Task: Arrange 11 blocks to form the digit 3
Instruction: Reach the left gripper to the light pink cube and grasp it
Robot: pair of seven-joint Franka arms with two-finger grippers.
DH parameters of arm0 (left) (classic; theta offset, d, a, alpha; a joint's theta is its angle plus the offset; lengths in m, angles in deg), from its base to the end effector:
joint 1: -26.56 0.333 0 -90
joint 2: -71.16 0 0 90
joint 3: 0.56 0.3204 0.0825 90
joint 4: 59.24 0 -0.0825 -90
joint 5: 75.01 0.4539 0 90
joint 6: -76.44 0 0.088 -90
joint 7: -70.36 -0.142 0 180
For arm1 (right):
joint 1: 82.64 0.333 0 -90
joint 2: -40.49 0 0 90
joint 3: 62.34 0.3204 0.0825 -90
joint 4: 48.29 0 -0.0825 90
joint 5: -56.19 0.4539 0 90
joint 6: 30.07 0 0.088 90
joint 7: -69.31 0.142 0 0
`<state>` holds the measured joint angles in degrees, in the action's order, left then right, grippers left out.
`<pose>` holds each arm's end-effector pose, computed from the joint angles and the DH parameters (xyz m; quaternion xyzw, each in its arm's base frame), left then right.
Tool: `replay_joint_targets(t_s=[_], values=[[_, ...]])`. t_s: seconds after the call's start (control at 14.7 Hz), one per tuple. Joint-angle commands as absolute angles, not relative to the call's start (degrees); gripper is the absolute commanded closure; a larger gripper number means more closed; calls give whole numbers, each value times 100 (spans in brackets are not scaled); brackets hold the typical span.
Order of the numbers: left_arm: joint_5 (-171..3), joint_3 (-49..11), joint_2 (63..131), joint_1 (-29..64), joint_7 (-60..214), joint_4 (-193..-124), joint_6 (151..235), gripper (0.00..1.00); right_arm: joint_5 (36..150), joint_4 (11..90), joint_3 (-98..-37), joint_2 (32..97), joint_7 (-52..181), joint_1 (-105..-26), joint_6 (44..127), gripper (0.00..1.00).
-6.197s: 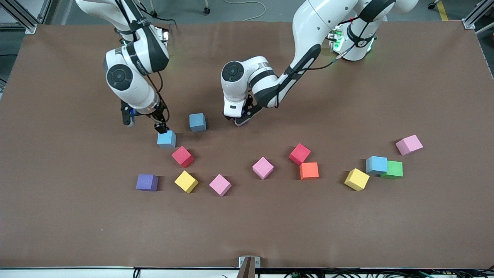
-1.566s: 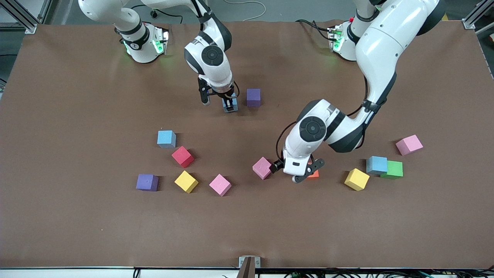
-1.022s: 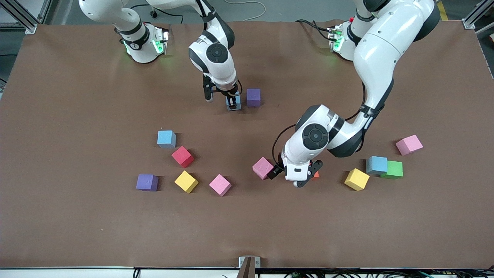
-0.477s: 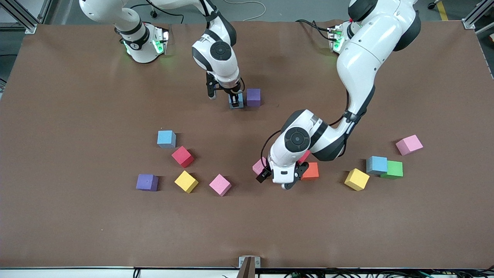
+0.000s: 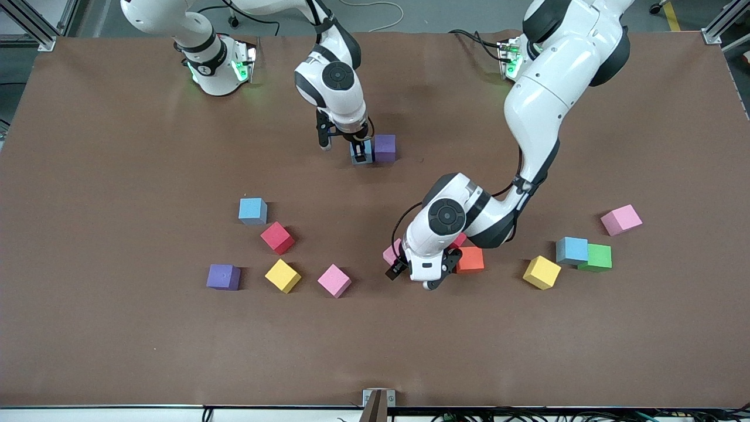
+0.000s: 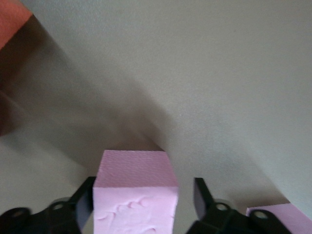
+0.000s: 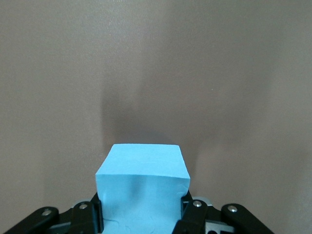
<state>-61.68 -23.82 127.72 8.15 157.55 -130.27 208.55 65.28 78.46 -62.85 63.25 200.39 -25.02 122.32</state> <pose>0.6768 -0.4860 0.1362 0.9074 0.4072 -0.0302 0.0992 0.3257 0.4995 0.1098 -0.7547 0.6546 0.0385 0.0225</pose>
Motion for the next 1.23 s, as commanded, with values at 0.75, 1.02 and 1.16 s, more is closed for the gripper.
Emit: replay_joint_targets(t_s=[0.75,1.02,1.16], values=[[-6410,-2359,11977,1223,17086,-13008,20345,100,6639,7792,-6331,6458,20176,-2393,12321,99],[-6490,-2341,11652,1232,18414,-13035,19757,99,6639,7792,-6348,6475,20176,-2393,12330,99],[-6517,-2359,11537,1249,18908,-13061,19562,99,6639,7766,-6348,6519,20185,-2393,12330,99]])
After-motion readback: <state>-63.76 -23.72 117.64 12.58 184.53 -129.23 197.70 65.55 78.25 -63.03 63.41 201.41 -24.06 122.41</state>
